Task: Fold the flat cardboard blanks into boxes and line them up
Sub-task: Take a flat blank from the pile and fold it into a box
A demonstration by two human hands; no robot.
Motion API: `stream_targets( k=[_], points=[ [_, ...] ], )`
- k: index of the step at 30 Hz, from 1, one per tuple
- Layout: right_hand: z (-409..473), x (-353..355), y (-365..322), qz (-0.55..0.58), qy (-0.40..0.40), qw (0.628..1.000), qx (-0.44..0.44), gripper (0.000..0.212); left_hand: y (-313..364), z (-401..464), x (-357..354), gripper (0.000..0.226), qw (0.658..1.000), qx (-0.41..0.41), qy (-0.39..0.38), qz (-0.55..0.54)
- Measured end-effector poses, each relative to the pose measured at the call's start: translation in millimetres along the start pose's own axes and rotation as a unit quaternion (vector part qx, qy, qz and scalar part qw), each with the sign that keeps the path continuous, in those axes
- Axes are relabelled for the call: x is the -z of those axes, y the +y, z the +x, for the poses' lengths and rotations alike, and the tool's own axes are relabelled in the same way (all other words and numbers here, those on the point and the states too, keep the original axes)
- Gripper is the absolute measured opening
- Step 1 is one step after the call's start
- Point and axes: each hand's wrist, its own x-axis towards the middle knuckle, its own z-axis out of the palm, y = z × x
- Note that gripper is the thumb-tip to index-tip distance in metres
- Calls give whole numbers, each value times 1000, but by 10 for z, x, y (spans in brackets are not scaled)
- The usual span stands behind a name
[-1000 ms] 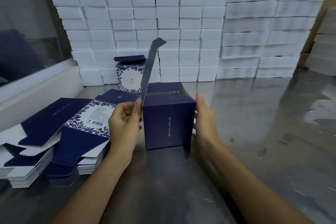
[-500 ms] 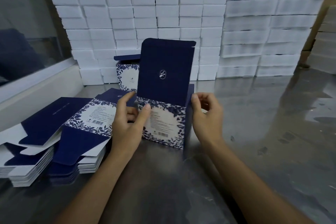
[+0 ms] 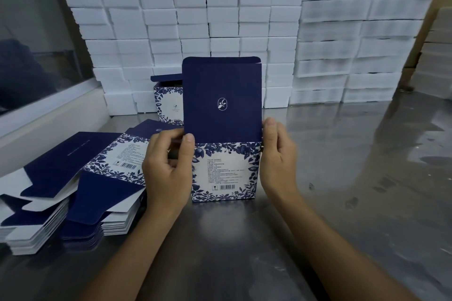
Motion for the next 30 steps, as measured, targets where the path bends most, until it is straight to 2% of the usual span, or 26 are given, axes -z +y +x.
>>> stream_targets(
  k=[3, 5, 7, 10, 14, 17, 19, 30],
  points=[
    [-33, -3, 11, -7, -24, 1000, -20, 36, 40, -23, -13, 12, 1000, -3, 4, -2],
    [-27, 11, 16, -28, -22, 999, -33, 42, 49, -37, -20, 21, 1000, -9, 0, 7],
    [-15, 27, 14, -39, -29, 999, -21, 33, 48, -37, -20, 34, 998, -35, -10, 50],
    [-19, 12, -5, -93, -40, 995, 20, 17, 30, -27, -4, 36, 988, -90, -31, 120],
    [-49, -18, -49, -189, -30, 977, 96, 25, 40, -33, -12, 34, 984, -104, -35, 141],
    [-149, -98, -117, -295, -38, 935, 193, 23, 71, -75, -26, 41, 979, -119, -52, 158],
    [-230, -189, -158, -340, -53, 915, 212, 22, 92, -104, -39, 42, 976, -120, -62, 170],
    [-193, -256, -178, -303, -51, 932, 192, 14, 97, -107, -102, 35, 980, -110, -50, 160]
  ],
)
